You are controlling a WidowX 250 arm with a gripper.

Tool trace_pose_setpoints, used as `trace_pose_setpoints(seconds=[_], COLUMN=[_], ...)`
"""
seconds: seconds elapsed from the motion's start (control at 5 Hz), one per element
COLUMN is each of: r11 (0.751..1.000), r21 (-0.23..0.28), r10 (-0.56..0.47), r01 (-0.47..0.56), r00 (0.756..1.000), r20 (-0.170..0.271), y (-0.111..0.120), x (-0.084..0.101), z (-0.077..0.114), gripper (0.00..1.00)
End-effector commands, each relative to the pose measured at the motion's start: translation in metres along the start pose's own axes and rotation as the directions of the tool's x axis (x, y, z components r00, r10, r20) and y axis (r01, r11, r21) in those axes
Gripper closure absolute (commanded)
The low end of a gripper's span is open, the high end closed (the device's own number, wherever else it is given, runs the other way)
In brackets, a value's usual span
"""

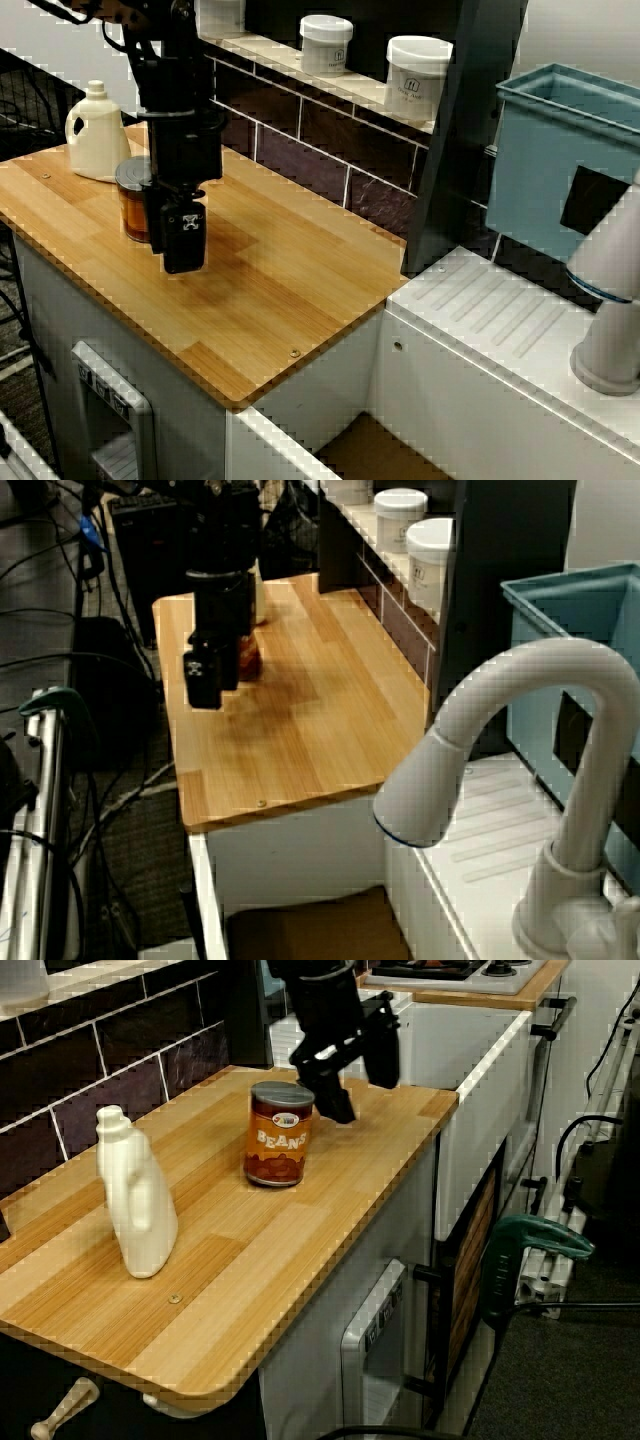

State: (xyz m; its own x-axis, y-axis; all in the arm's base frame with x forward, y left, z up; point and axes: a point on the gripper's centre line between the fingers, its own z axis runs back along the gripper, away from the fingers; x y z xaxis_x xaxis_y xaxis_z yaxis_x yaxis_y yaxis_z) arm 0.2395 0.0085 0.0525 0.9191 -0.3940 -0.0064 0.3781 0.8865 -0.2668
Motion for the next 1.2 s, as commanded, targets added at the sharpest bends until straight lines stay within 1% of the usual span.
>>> trace_pose_setpoints(seconds=[0.0, 0.2, 0.4, 0.6, 0.8, 1.0], r11=[1.000, 0.998, 0.995, 0.981, 0.971, 0.963], r21=[0.020, 0.012, 0.022, 0.044, 0.034, 0.035], r10=[0.009, 0.053, 0.093, 0.179, 0.229, 0.258], r01=[-0.010, -0.054, -0.096, -0.187, -0.239, -0.268], r00=[0.997, 0.994, 0.989, 0.972, 0.958, 0.950], r20=[0.074, 0.095, 0.115, 0.151, 0.173, 0.178], y=[0.014, 0.022, 0.036, 0.057, 0.078, 0.096], x=[-0.015, -0.019, -0.021, -0.026, -0.029, -0.028], z=[0.045, 0.057, 0.066, 0.070, 0.074, 0.081], gripper=[0.00, 0.00, 0.00, 0.00, 0.00, 0.00])
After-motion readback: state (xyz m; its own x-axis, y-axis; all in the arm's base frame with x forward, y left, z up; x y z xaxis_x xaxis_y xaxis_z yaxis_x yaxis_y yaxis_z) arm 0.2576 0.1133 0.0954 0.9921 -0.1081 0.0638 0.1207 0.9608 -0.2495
